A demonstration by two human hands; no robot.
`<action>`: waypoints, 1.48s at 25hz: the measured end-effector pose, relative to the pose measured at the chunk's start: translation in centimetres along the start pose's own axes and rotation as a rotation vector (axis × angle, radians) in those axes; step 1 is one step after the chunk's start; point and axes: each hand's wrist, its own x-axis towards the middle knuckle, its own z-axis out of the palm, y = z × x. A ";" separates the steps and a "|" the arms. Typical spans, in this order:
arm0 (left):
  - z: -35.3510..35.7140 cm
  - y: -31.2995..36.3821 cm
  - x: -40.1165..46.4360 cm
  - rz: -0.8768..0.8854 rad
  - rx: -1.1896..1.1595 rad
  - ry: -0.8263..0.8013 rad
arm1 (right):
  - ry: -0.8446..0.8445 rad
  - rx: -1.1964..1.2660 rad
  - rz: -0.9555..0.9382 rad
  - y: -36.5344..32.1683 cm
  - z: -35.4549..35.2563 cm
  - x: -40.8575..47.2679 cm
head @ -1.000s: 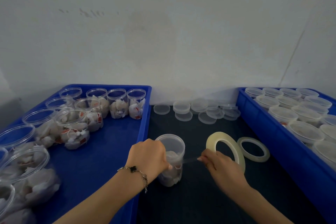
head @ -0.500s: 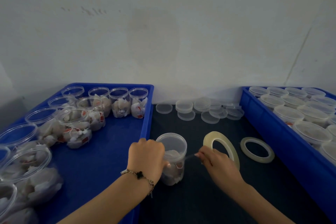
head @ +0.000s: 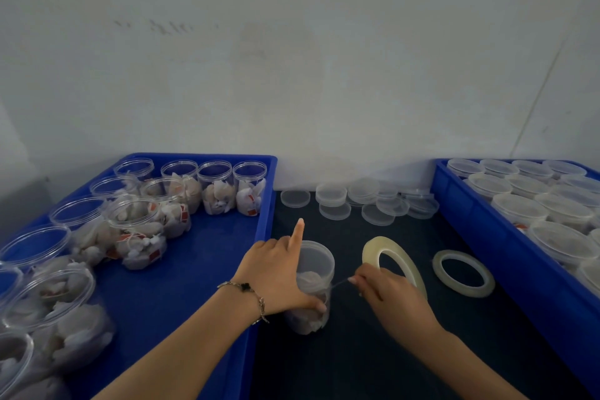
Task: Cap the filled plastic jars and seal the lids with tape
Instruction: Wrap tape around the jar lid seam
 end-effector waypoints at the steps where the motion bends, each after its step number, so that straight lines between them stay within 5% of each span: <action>1: -0.1 0.1 0.2 -0.011 -0.055 -0.011 | -0.002 -0.017 -0.002 -0.1 -0.3 -0.1; 7: -2.1 -0.9 -0.8 0.013 -0.733 0.054 | -0.051 0.024 -0.059 -1.4 -5.0 -0.4; 13: -3.9 0.1 -2.2 0.110 -1.128 0.006 | 0.026 -0.013 -0.160 -2.6 -8.5 0.0; 18: -3.9 0.0 -2.3 0.111 -1.153 0.000 | 0.035 -0.001 -0.176 -2.7 -9.1 -0.1; 24: -3.7 -0.5 -1.7 -0.005 -1.066 0.198 | 0.091 -0.026 -0.225 -4.9 -10.6 -2.0; 30: -4.2 -0.4 -2.1 0.079 -1.165 0.187 | 0.361 -0.257 -0.365 -6.4 -11.7 -2.8; 37: -4.3 0.5 -2.6 0.151 -1.297 0.190 | 0.229 -0.059 -0.219 -4.1 -10.0 -0.1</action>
